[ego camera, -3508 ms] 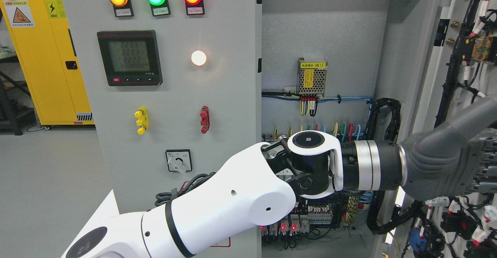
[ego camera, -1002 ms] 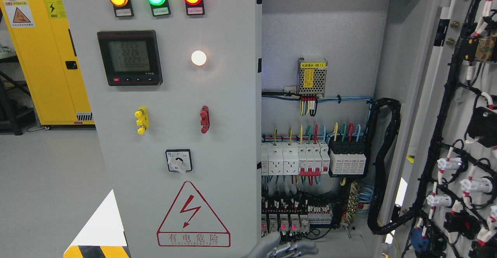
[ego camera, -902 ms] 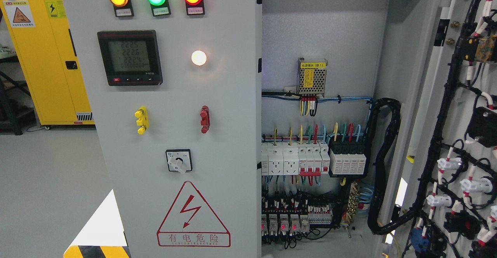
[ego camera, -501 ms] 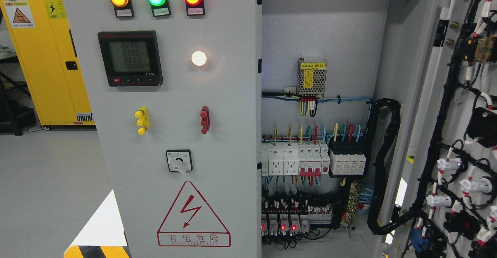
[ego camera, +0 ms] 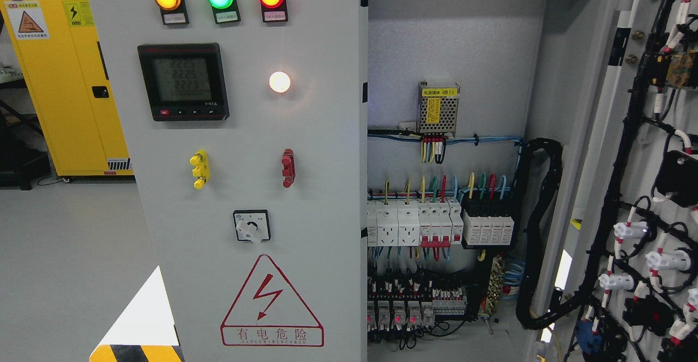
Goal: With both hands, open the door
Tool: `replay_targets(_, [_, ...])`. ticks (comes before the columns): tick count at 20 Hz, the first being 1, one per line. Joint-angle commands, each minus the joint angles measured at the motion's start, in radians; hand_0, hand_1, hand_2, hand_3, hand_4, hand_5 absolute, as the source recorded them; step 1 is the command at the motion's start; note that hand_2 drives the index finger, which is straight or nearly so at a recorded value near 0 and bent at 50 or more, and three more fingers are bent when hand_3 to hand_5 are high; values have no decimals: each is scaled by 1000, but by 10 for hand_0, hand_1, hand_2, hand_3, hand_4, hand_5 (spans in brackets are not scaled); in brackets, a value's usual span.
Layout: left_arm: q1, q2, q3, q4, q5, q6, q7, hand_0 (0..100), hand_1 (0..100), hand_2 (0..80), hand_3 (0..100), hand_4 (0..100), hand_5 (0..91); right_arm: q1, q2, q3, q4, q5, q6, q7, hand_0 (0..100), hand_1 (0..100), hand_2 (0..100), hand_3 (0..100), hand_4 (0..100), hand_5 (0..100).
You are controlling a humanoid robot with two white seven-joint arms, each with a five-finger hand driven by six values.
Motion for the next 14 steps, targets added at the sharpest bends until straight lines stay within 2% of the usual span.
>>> replay_targets(1, [-91,-206,106,779,-182,0,10,226,274,0,0,0,0,0,-9,146,-1,0,1,-7,214,105,0,0,0,0])
replay_targets(4, [-162,-268,105,962,-196,-20,6,267,262,0,0,0,0,0,-8,146,-1,0,1,-7,214,105,0,0,0,0])
replay_targets(8, [-162,-291,100,976,-219,-14,12,290,232,0,0,0,0,0,-9,146,-1,0,1,-7,214,105,0,0,0,0])
replay_targets(11, [-162,-294,100,982,-263,-11,53,299,211,0,0,0,0,2,-8,146,-1,-1,1,-7,215,104,0,0,0,0])
replay_targets(14, [-160,-298,108,990,-271,-11,56,304,205,0,0,0,0,0,-8,146,-1,-1,1,-7,215,105,0,0,0,0])
